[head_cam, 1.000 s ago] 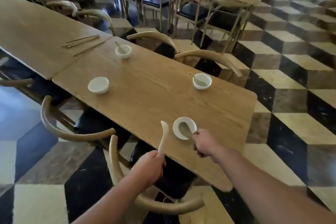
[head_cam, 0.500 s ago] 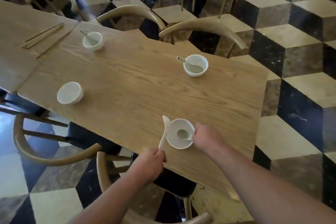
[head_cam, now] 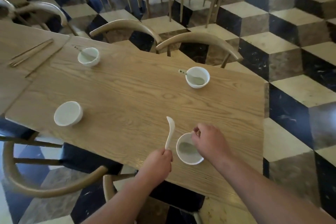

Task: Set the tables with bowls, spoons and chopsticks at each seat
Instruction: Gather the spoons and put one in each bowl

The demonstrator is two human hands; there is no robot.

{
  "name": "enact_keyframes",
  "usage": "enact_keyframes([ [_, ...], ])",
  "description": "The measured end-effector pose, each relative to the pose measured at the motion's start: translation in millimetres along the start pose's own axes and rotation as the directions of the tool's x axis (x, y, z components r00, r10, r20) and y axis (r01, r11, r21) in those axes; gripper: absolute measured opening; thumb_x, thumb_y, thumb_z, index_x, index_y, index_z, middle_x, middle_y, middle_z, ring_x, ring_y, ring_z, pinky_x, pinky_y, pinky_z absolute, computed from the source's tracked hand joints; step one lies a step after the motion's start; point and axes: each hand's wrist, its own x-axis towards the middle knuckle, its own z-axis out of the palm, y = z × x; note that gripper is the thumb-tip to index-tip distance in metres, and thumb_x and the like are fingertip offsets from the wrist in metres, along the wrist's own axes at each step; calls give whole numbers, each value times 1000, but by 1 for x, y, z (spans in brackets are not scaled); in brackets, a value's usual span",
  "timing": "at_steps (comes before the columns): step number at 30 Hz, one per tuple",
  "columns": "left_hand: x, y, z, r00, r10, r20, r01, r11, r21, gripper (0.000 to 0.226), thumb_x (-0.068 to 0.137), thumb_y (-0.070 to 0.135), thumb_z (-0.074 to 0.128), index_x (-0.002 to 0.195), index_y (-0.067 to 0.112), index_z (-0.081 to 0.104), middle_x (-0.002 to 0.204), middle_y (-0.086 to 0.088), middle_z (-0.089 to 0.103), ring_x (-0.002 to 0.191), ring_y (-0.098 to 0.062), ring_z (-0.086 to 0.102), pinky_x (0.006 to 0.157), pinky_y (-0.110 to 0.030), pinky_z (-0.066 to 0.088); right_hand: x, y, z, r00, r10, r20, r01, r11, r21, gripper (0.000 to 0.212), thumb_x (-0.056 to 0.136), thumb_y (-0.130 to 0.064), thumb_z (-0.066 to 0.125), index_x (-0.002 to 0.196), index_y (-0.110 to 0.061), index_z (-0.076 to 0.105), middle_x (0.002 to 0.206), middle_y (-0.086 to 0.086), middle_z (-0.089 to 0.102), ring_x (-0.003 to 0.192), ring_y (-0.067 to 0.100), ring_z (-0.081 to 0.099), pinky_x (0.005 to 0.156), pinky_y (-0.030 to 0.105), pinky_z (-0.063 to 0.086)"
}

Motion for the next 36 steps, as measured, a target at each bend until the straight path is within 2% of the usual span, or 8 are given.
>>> enact_keyframes([
  [4, 12, -17, -42, 991, 125, -45, -116, 981, 157, 41, 112, 29, 39, 119, 1, 68, 101, -13, 70, 89, -26, 61, 93, -47, 57, -9, -94, 19, 938, 35, 345, -137, 951, 276, 38, 104, -55, 57, 82, -25, 64, 68, -10, 64, 64, 12, 59, 63, 32, 44],
  [7, 12, -35, -95, 981, 189, -44, -166, 935, 312, 41, 113, 28, 35, 129, 4, 64, 121, -17, 73, 102, -33, 66, 93, -44, 53, -4, -165, 57, 938, 52, 342, -157, 944, 290, 39, 104, -43, 59, 71, -22, 60, 63, -10, 65, 60, 8, 58, 63, 30, 43],
  [10, 21, -78, -161, 970, 211, -122, -156, 923, 353, 40, 112, 33, 35, 126, 8, 63, 107, -12, 71, 97, -33, 67, 84, -42, 51, 5, -239, 99, 924, 46, 379, -177, 931, 320, 41, 104, -30, 55, 65, -20, 60, 62, -5, 66, 60, 15, 57, 63, 30, 43],
  [12, 32, -111, -205, 970, 186, -154, -145, 958, 248, 40, 112, 36, 37, 124, 9, 64, 99, -7, 68, 88, -24, 60, 80, -39, 49, 15, -288, 126, 915, 30, 402, -170, 933, 318, 38, 102, -25, 53, 66, -19, 61, 69, 3, 68, 66, 22, 57, 67, 33, 45],
  [15, 48, -147, -265, 988, 85, -128, -106, 981, -165, 36, 112, 37, 38, 119, 22, 70, 90, 0, 76, 74, -16, 65, 70, -36, 53, 31, -349, 162, 890, -2, 455, -192, 905, 379, 34, 98, -20, 52, 66, -18, 63, 66, 8, 65, 60, 27, 59, 62, 38, 49],
  [21, 81, -184, -335, 991, -132, -9, 77, 628, -774, 28, 110, 29, 54, 104, 13, 76, 69, -1, 70, 60, -14, 55, 56, -28, 47, 66, -430, 212, 898, 7, 439, -148, 946, 287, 34, 103, -30, 58, 73, -18, 66, 71, 5, 66, 67, 27, 62, 66, 34, 49],
  [30, 126, -171, -328, 969, -231, 90, 155, 281, -947, 12, 97, 2, 65, 96, 6, 77, 70, -9, 76, 73, -23, 70, 74, -34, 58, 109, -443, 215, 914, 73, 398, -53, 997, -61, 31, 100, -31, 64, 99, -3, 78, 96, 15, 74, 90, 32, 68, 83, 40, 57],
  [36, 136, -167, -319, 985, -118, 130, 159, 284, -946, 18, 102, 2, 60, 105, 9, 77, 77, -6, 75, 69, -16, 71, 72, -31, 62, 121, -435, 214, 913, 119, 391, -68, 988, -142, 28, 100, -32, 67, 100, -7, 79, 103, 14, 79, 98, 35, 73, 85, 37, 58],
])
